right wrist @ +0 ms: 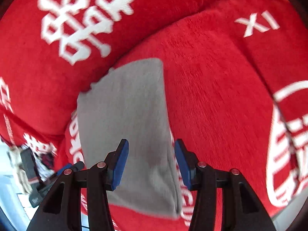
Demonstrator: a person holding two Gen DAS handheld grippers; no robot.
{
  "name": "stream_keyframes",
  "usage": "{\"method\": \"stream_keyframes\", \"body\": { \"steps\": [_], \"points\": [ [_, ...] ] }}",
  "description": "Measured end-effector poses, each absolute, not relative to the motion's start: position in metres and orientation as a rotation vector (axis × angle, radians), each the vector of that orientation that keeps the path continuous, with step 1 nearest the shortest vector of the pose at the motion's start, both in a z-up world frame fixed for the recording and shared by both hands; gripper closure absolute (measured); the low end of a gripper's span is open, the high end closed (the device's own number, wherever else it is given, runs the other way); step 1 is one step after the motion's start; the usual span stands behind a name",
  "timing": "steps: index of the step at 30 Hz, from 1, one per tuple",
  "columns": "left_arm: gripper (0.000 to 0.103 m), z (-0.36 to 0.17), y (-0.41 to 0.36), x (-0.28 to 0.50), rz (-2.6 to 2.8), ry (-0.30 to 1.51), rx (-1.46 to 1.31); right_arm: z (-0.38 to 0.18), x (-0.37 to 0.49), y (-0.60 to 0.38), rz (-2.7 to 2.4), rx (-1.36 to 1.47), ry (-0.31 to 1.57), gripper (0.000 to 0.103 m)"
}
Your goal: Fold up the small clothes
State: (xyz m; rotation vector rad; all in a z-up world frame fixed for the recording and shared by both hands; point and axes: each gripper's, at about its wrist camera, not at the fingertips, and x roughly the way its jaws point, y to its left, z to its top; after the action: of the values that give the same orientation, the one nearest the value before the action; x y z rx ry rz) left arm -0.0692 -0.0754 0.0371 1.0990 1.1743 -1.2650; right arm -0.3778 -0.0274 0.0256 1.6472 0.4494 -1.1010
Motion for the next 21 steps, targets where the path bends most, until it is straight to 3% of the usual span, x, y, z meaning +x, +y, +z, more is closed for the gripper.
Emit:
{"method": "stream_keyframes", "body": {
  "steps": [1,2,3,4,8,10,12,15,17,19,21],
  "points": [
    [0.000,0.035,-0.080,-0.072,-1.260,1.166,1.100,0.016,-0.380,-0.033,-1.075,1.678,0.428,0.053],
    [0.000,0.034,-0.084,-0.075,-1.255,1.153,1.103,0.007,-0.380,-0.040,-1.047,1.702,0.403,0.079],
    [0.000,0.034,-0.086,-0.077,-1.255,1.146,1.101,0.003,-0.379,-0.045,-1.037,1.705,0.405,0.090],
    [0.000,0.034,-0.088,-0.078,-1.258,1.140,1.094,0.005,-0.377,-0.049,-1.023,1.692,0.397,0.094],
    [0.000,0.027,-0.090,-0.077,-1.268,1.140,1.084,0.025,-0.364,-0.061,-0.973,1.539,0.433,0.094],
    [0.000,0.023,-0.091,-0.074,-1.261,1.180,1.073,0.012,-0.367,-0.061,-1.019,1.567,0.516,0.094],
    [0.000,0.024,-0.091,-0.074,-1.252,1.198,1.074,-0.002,-0.378,-0.057,-0.995,1.653,0.476,0.093],
    [0.000,0.029,-0.090,-0.076,-1.274,1.166,1.099,0.006,-0.387,-0.046,-1.010,1.656,0.443,0.081],
    [0.000,0.030,-0.088,-0.078,-1.295,1.163,1.116,0.012,-0.392,-0.035,-1.003,1.665,0.427,0.061],
    [0.000,0.032,-0.086,-0.081,-1.302,1.171,1.124,0.015,-0.396,-0.029,-0.984,1.679,0.407,0.054],
    [0.000,0.033,-0.084,-0.082,-1.305,1.175,1.129,0.018,-0.401,-0.023,-0.985,1.680,0.408,0.054]
  ]
}}
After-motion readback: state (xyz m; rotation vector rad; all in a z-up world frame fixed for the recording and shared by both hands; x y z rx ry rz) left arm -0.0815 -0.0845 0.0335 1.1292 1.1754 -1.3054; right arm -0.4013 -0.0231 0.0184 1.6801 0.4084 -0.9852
